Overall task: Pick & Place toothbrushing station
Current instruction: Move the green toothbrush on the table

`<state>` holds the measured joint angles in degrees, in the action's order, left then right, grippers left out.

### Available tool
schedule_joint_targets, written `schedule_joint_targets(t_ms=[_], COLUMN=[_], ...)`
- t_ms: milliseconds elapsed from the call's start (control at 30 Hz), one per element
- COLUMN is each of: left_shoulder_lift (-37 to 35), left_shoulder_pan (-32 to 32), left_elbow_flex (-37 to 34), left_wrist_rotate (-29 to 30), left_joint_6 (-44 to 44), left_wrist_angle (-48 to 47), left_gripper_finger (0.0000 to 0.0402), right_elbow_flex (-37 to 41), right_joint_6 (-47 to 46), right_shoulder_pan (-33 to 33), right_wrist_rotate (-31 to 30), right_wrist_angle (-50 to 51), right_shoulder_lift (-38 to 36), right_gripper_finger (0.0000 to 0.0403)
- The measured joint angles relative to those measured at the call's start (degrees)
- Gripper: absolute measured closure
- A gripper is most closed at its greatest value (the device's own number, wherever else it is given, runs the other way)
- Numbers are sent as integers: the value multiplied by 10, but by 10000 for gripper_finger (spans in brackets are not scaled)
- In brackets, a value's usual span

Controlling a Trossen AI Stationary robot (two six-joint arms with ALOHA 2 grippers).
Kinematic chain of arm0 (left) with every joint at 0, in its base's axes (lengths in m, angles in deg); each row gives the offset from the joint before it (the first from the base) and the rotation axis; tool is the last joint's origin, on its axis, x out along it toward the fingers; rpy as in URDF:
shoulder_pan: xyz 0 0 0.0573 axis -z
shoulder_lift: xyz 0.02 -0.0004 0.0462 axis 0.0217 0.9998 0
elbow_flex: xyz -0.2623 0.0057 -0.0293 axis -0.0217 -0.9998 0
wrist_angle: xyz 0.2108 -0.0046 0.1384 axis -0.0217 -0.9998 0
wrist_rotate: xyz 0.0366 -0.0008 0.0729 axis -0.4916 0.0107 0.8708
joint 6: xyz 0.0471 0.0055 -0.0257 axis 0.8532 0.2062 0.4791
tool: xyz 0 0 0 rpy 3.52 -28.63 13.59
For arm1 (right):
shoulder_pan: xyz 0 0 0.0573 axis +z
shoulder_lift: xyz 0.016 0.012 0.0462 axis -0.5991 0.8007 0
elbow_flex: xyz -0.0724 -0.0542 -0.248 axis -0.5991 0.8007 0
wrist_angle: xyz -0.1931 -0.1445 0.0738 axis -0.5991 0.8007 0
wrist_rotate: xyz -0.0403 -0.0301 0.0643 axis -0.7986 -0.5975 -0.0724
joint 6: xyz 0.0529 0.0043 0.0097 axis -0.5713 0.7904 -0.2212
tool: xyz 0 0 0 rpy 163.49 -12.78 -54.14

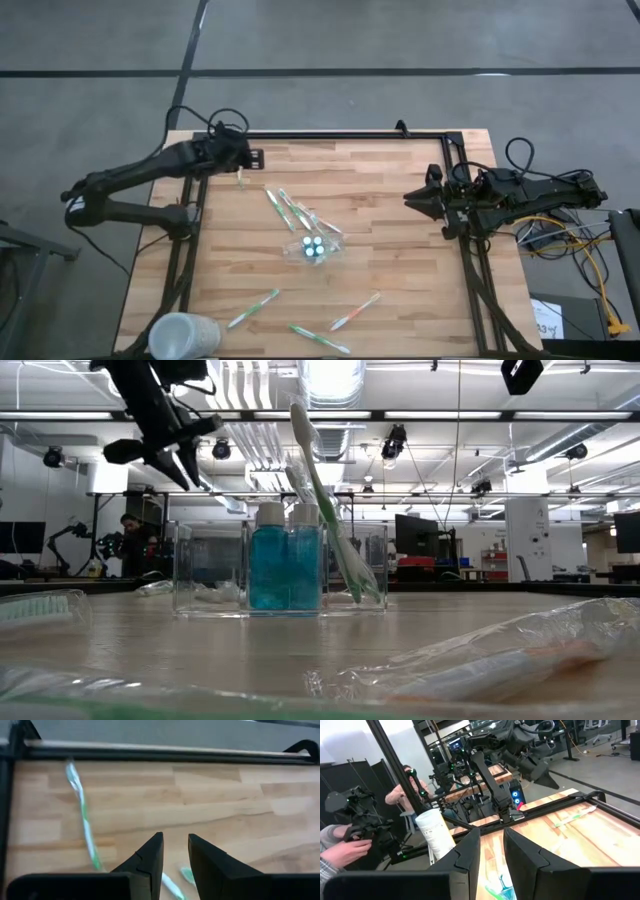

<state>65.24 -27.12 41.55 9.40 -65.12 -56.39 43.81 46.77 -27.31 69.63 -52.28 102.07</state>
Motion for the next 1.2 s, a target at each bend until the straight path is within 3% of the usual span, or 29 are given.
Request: schedule_joint_targets(t_ms=[167, 233, 400, 567, 800, 1200], left_shoulder_lift=[-7, -8, -2, 7, 45, 145], left_shoulder_pan=[-1, 0, -1, -12, -59, -134], left_elbow_flex=[0, -4, -6, -6, -6, -6], left_wrist_rotate=[-66, -59, 32, 53, 10, -8], left_joint_6=[-32, -32, -34, -85, -73, -59], left_wrist_angle=[14, 9, -34, -56, -79, -56], left_gripper_finger=[307, 307, 307, 307, 307, 306], right_elbow_flex=[0, 0, 0, 0, 0, 0], right_joint_6=[0, 0, 0, 0, 0, 0], right_shoulder_pan=[0, 0, 0, 0, 0, 0], right_wrist_rotate=[0, 0, 0, 0, 0, 0], right_wrist_angle=[0, 0, 0, 0, 0, 0], right_shoulder_lift=[3, 3, 3, 4, 4, 4], right_gripper_finger=[325, 329, 335, 331, 321, 329])
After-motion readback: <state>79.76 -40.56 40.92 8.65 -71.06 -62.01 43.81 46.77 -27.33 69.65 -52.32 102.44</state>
